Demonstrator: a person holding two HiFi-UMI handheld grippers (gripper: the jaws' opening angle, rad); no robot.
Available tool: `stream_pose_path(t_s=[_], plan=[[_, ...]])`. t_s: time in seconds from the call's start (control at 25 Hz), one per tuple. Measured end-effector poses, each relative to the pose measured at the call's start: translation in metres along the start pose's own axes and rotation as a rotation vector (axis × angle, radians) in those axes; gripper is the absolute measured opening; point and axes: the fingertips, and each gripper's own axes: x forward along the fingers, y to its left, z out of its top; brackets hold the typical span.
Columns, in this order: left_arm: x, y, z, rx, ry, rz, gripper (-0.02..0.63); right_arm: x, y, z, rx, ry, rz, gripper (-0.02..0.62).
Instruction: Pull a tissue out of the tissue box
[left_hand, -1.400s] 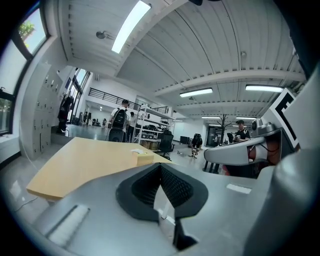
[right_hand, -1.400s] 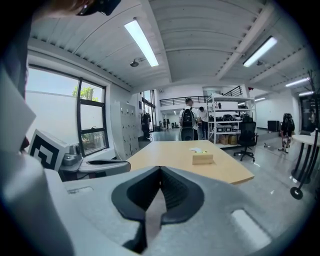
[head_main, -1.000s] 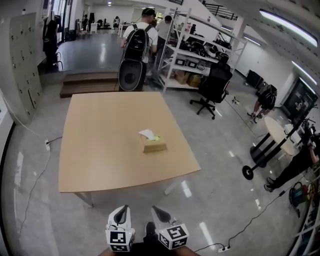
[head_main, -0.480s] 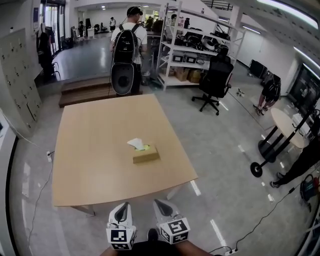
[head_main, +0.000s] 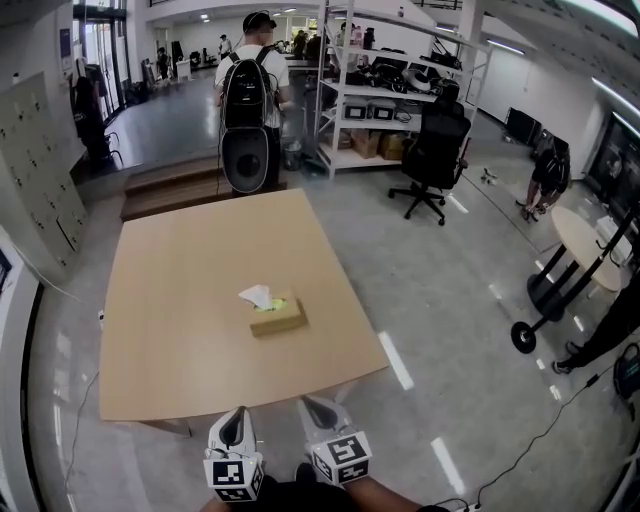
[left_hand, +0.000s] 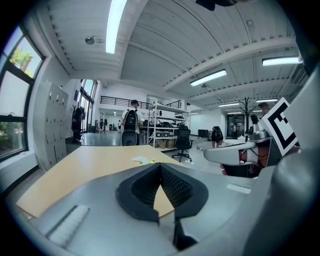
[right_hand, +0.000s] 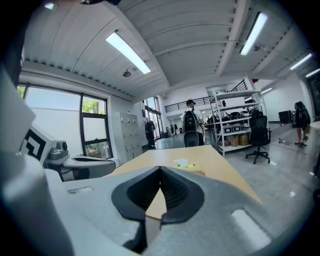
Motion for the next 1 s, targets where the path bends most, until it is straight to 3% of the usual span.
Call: stream_pose_path(t_s=[0.6,1.0], plan=[[0.062,0.001,0.012,-0.007,0.022,-0.060,0.018,0.027,-0.040,0.001,-0.011,0.064,-0.073,-0.009],[0.145,0.057,0.025,-0.024,0.025,-0.053,0.018,0.125,-0.071,0.025,-0.098,0.160,-0.071,-0.009]])
